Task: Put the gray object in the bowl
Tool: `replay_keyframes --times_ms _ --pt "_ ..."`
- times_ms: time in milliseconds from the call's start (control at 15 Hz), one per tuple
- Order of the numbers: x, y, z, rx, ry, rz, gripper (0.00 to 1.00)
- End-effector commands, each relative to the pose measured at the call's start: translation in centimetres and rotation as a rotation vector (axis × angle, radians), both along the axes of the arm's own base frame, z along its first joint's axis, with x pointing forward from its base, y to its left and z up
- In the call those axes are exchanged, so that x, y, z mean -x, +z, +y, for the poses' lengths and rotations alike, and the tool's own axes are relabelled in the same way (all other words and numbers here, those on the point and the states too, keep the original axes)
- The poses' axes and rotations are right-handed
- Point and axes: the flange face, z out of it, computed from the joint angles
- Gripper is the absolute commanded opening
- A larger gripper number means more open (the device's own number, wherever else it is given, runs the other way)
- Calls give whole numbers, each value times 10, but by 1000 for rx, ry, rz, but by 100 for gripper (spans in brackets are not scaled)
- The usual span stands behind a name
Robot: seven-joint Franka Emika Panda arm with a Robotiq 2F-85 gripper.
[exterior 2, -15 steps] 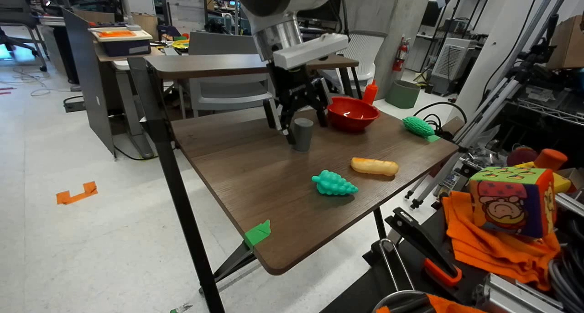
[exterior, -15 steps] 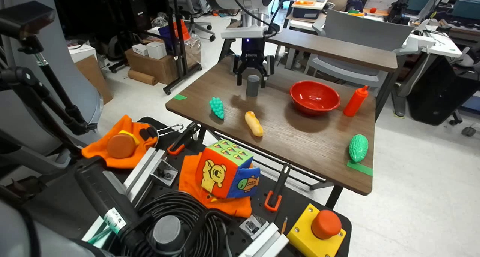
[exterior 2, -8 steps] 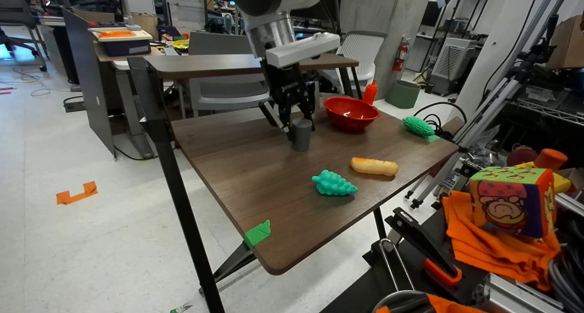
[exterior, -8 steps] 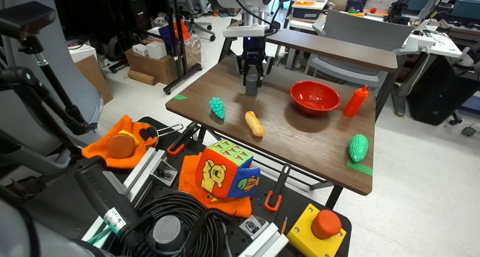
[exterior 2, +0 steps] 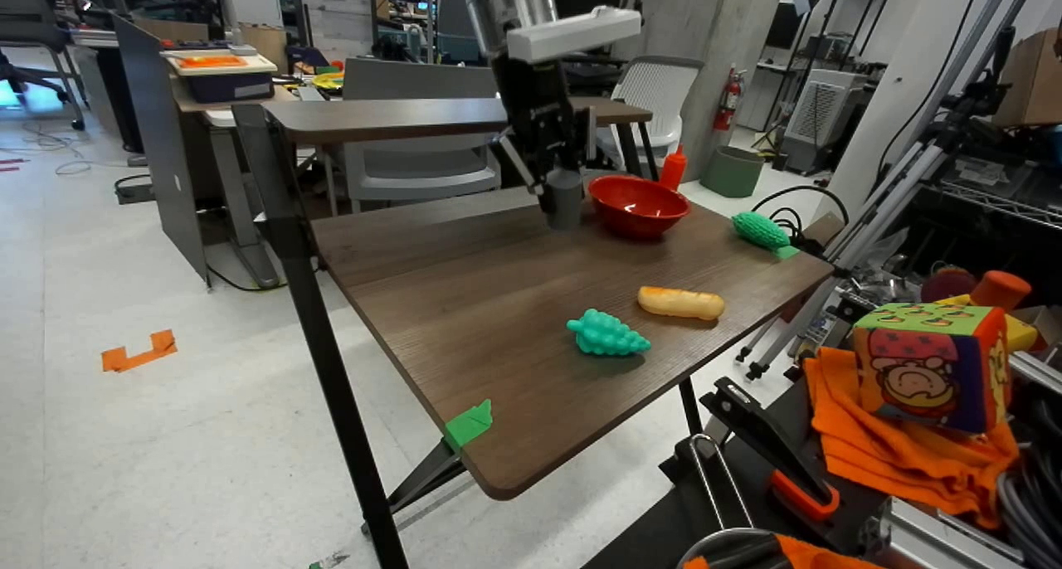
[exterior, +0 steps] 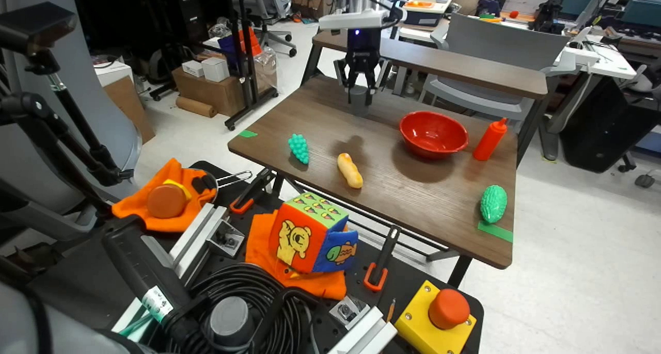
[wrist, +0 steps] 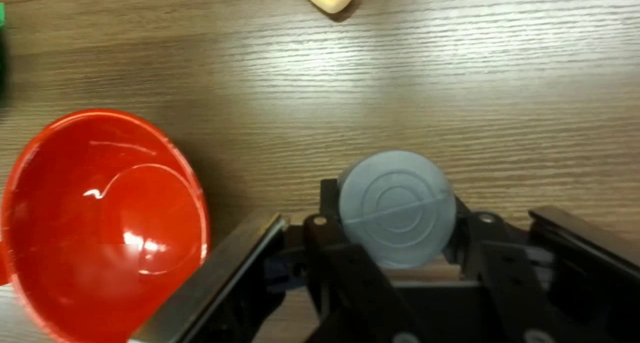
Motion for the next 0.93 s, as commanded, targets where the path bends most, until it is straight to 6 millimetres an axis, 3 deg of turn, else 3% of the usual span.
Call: replay_keyframes --times_ms 0,133,333,600,867 --pt "5 69 -58 -70 -45 -51 21" --pt "4 93 -100 -97 -74 -66 21" --pt "4 104 -155 -133 -113 -74 21" --pt "0 83 -198 -161 -150 -40 21" --pt "-5 43 -211 -102 -154 12 21"
